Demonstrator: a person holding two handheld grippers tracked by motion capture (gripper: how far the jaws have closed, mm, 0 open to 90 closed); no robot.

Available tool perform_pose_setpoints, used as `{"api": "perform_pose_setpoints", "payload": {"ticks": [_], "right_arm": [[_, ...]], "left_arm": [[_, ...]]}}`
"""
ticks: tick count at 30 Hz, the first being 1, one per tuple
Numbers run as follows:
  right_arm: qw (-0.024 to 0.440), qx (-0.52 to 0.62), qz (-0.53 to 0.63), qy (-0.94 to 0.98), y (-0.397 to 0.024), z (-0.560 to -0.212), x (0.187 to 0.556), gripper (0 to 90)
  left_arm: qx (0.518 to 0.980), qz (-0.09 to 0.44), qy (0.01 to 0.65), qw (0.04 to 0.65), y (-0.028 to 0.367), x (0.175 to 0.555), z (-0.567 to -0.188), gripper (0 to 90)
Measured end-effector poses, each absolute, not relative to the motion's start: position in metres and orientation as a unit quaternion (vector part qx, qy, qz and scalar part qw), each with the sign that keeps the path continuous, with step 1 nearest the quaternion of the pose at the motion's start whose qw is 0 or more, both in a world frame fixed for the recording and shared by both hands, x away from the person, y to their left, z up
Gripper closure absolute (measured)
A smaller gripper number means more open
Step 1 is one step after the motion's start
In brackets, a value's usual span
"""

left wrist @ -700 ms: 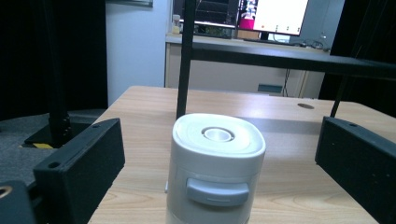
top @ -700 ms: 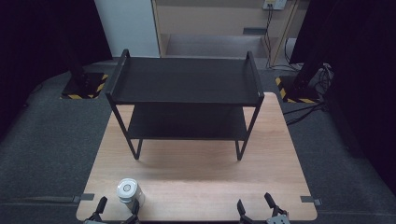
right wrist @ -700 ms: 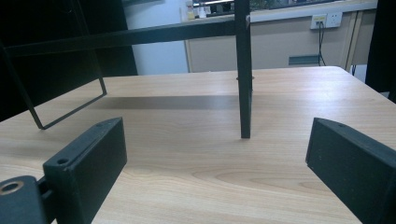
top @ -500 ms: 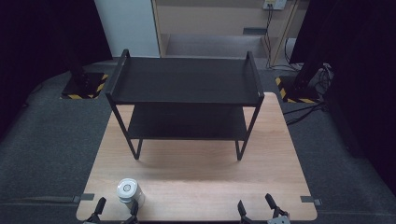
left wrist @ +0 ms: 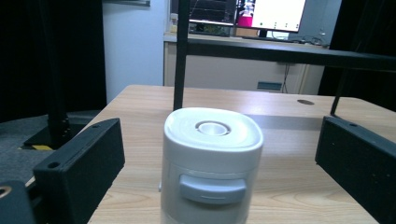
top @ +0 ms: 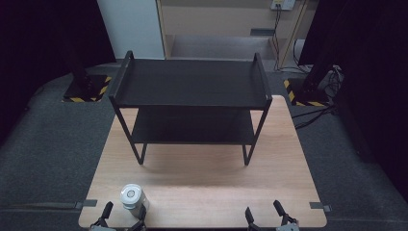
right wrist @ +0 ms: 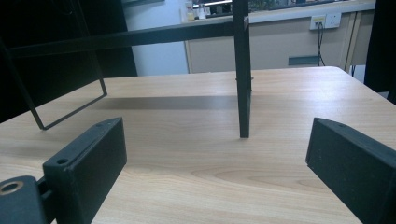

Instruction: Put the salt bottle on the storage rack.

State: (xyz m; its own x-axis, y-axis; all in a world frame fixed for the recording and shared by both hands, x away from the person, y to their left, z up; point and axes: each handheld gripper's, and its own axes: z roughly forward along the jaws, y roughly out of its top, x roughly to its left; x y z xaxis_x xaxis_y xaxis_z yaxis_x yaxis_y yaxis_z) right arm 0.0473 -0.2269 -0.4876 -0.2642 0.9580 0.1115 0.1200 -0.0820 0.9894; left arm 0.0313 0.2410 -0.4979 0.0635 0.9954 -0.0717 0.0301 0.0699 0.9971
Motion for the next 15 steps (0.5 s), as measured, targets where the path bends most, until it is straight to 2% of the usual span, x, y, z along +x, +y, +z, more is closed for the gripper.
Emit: {"api": "perform_pose_setpoints", "payload": {"ticks": [8,15], "right_arm": [[0.373,0.484,0.554,0.565,-0.229,-0.49,0.049,5.2],[0.372,0.488,0.549,0.567,-0.23,-0.492,0.05,5.2]], "left_arm": [[0.523,0.459,0.506,0.51,0.238,0.051,-0.503,0.9],[0.523,0.469,0.513,0.493,0.23,0.058,-0.51,6.3]]}}
